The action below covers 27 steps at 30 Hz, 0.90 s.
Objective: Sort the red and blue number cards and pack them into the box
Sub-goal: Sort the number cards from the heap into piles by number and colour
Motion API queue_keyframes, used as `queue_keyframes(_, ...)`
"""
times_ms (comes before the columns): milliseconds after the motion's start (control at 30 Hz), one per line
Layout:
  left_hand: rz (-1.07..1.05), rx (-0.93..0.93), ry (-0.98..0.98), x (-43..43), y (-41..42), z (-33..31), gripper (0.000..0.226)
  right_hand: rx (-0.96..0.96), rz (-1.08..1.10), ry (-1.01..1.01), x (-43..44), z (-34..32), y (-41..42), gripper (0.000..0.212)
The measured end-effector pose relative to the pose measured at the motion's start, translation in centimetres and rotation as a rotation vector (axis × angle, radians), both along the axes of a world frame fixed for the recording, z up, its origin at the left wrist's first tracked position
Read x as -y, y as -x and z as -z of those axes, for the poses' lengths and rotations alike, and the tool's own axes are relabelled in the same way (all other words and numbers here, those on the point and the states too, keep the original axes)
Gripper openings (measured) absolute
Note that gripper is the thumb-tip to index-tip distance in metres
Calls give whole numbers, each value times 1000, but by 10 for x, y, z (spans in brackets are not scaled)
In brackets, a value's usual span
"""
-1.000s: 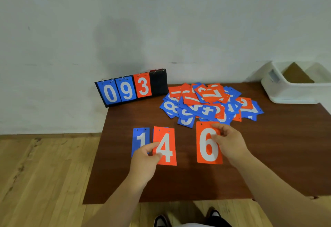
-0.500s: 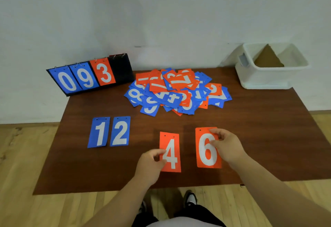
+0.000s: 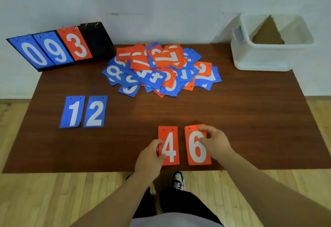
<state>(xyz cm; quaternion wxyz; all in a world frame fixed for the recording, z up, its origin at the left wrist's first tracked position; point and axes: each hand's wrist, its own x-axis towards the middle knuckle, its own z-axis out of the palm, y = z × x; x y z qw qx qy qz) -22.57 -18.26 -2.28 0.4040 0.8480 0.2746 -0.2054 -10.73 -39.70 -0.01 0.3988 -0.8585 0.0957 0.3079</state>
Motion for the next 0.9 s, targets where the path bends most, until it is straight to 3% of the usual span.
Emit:
queue_keyframes(267, 411, 26, -475, 5, 4, 14, 59, 159, -269, 226, 2, 33, 19, 51)
queue_keyframes(400, 504, -9, -458, -1, 2, 18, 61, 323, -446, 449, 6, 39, 26, 53)
queue_keyframes(533, 588, -13, -434, 2, 0, 20, 62, 341, -588, 525, 11, 41, 29, 58)
queue_keyframes(900, 579, 2, -417, 24, -8, 20, 66, 302, -617, 504, 27, 37, 19, 67)
